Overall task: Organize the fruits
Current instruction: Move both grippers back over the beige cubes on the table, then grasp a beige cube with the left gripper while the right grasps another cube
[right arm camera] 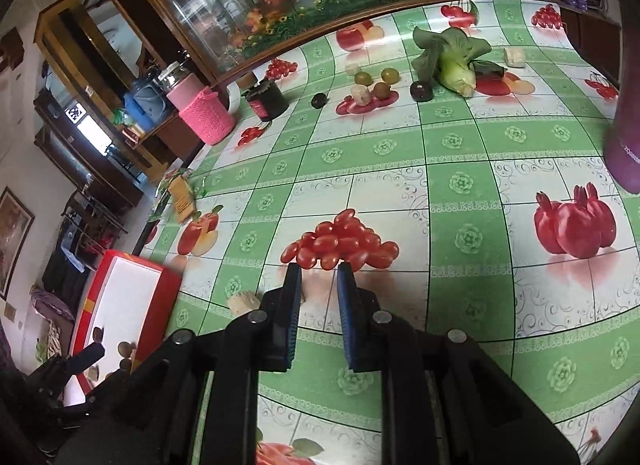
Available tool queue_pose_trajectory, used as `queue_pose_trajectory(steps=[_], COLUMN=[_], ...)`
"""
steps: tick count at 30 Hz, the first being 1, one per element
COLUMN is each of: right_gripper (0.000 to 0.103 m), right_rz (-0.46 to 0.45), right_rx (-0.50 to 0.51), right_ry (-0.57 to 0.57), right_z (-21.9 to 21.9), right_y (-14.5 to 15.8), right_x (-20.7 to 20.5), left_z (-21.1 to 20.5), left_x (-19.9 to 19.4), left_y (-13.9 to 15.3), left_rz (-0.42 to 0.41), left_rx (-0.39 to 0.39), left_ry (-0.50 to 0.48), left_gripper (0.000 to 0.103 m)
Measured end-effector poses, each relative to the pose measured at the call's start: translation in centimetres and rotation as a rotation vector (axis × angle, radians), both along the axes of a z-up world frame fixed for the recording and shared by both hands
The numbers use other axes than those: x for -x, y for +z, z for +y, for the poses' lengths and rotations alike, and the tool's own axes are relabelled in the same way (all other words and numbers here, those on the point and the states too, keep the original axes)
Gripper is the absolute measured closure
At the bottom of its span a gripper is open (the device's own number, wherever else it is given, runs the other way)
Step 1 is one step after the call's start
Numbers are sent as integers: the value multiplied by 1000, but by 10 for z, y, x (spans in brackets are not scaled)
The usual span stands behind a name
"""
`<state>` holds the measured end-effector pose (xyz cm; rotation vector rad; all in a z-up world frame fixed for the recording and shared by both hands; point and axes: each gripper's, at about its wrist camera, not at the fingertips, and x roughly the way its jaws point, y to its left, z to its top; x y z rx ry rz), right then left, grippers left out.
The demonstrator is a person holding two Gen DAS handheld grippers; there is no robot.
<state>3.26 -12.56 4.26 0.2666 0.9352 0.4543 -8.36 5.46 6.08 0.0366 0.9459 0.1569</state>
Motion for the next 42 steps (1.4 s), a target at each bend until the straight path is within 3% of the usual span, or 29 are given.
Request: queue_pose_trajectory(steps=[10, 21, 35, 42], right_gripper=[83, 83, 85, 86], right_rz=[33, -32, -78, -44], right_rx=[60, 185, 216, 117], right_ry=[146, 123, 142, 52], right_z=[36, 57, 67, 37], right_y=[-24, -32, -32, -17], right_x=[5, 4, -6, -15], left_z=[-1, -2, -18, -34], left_x=[5, 4, -13, -45], left_y=[-2, -5, -9, -8], left_rz=[-4, -2, 28, 16], left_rx=[26, 48, 36, 52], left_ry=[2, -20, -47, -99], left_gripper=[39, 39, 39, 39])
